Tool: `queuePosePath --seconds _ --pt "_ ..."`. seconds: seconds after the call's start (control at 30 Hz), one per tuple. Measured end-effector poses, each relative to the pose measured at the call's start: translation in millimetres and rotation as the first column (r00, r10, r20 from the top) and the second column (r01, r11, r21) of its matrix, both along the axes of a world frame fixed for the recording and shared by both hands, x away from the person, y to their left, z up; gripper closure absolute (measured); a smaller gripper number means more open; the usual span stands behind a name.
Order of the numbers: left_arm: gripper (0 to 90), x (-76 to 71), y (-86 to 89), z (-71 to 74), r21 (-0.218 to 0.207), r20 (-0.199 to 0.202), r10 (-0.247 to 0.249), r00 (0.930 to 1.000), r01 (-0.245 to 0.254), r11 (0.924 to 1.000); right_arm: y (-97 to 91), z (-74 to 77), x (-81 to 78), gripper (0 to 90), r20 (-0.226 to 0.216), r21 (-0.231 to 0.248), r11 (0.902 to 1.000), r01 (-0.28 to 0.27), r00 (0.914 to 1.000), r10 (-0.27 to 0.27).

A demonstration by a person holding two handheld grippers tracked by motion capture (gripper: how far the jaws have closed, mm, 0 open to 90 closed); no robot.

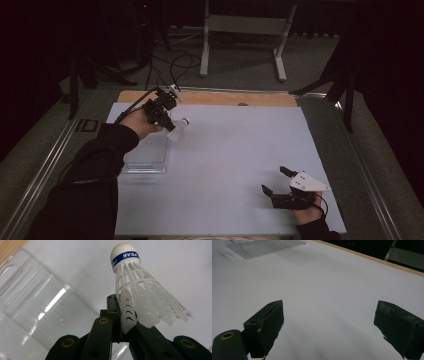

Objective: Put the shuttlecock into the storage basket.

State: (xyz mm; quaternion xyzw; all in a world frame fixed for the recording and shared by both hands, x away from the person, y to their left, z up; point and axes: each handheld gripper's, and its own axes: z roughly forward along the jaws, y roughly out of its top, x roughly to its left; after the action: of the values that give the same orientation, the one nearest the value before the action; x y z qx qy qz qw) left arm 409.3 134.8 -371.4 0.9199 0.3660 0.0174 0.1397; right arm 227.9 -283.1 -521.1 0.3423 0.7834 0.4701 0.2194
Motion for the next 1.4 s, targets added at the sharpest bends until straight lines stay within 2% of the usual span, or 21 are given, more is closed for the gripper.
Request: queuePosePath --seconds 0.17,0.3,0.43,0.57,0.63,0.67,0.8,0.87,0.93,1.1,1.17,1.2,1.27,1.3,1.37,1.4 --pt "90.0 3.4 16.4 -2.8 -0.005 0.008 0.054 0.9985 -0.054 0.9985 -0.1 -0.1 0.1 9.4 -0.001 -0.001 1.0000 0.002 1.0000 -0.002" --pt "90.0 6.7 29.6 -7.5 -0.003 0.009 0.103 0.9947 -0.103 0.9947 -0.2 -0.4 0.2 9.4 -0.002 -0.002 1.0000 0.003 1.0000 -0.003" --pt "90.0 9.4 39.8 -12.4 -0.015 0.026 0.169 0.9852 -0.169 0.9855 -0.1 -0.6 0.4 9.4 -0.003 -0.003 1.0000 0.003 1.0000 -0.003" --pt "90.0 11.0 45.0 -17.6 -0.027 0.043 0.206 0.9776 -0.205 0.9784 -0.1 -0.7 0.5 9.4 -0.005 -0.002 1.0000 0.002 1.0000 -0.002" --pt "90.0 11.3 47.5 -21.0 -0.044 0.049 0.231 0.9716 -0.229 0.9723 -0.3 -0.5 0.4 9.4 -0.004 -0.001 1.0000 0.003 1.0000 -0.003" --pt "90.0 11.6 48.2 -22.8 -0.049 0.045 0.233 0.9715 -0.231 0.9719 -0.4 -0.4 0.3 9.4 -0.005 0.000 1.0000 0.004 1.0000 -0.004" --pt "90.0 12.8 51.8 -34.8 -0.054 0.042 0.265 0.9634 -0.262 0.9635 -0.7 -0.4 0.3 9.4 -0.005 0.000 1.0000 0.003 1.0000 -0.003" --pt "90.0 13.0 51.9 -38.2 -0.049 0.038 0.267 0.9629 -0.265 0.9629 -0.6 -0.5 0.3 9.4 -0.005 0.000 1.0000 0.003 1.0000 -0.003" --pt "90.0 14.0 53.1 -46.0 -0.053 0.043 0.291 0.9557 -0.289 0.9559 -0.6 -0.4 0.3 9.4 -0.005 -0.001 1.0000 0.003 1.0000 -0.003" --pt "90.0 14.8 54.5 -56.9 -0.066 0.045 0.314 0.9483 -0.311 0.9481 -0.8 -0.5 0.4 9.4 -0.005 0.000 1.0000 0.004 1.0000 -0.004" --pt "90.0 15.2 55.7 -60.8 -0.062 0.057 0.329 0.9427 -0.325 0.9435 -0.8 -0.8 0.6 9.4 -0.005 0.000 1.0000 0.001 1.0000 -0.001" --pt "90.0 15.8 56.8 -63.2 -0.078 0.045 0.333 0.9419 -0.329 0.9412 -0.7 -0.7 0.6 9.4 -0.005 -0.002 1.0000 0.000 1.0000 0.000" --pt "90.0 16.3 57.6 -67.4 -0.066 0.058 0.340 0.9388 -0.336 0.9396 -0.6 -0.7 0.5 9.4 -0.006 -0.001 1.0000 0.000 1.0000 0.000" --pt "90.0 16.7 58.3 -69.6 -0.071 0.047 0.336 0.9406 -0.333 0.9404 -0.6 -0.8 0.6 9.4 -0.005 0.000 1.0000 -0.001 1.0000 0.001" --pt "90.0 17.0 58.0 -73.9 -0.062 0.053 0.337 0.9402 -0.333 0.9407 -0.7 -1.0 0.8 9.4 -0.006 0.003 1.0000 -0.001 1.0000 0.001" --pt "90.0 17.2 58.1 -75.8 -0.069 0.046 0.342 0.9386 -0.339 0.9384 -0.7 -1.1 0.8 9.4 -0.007 0.003 1.0000 -0.001 1.0000 0.001"
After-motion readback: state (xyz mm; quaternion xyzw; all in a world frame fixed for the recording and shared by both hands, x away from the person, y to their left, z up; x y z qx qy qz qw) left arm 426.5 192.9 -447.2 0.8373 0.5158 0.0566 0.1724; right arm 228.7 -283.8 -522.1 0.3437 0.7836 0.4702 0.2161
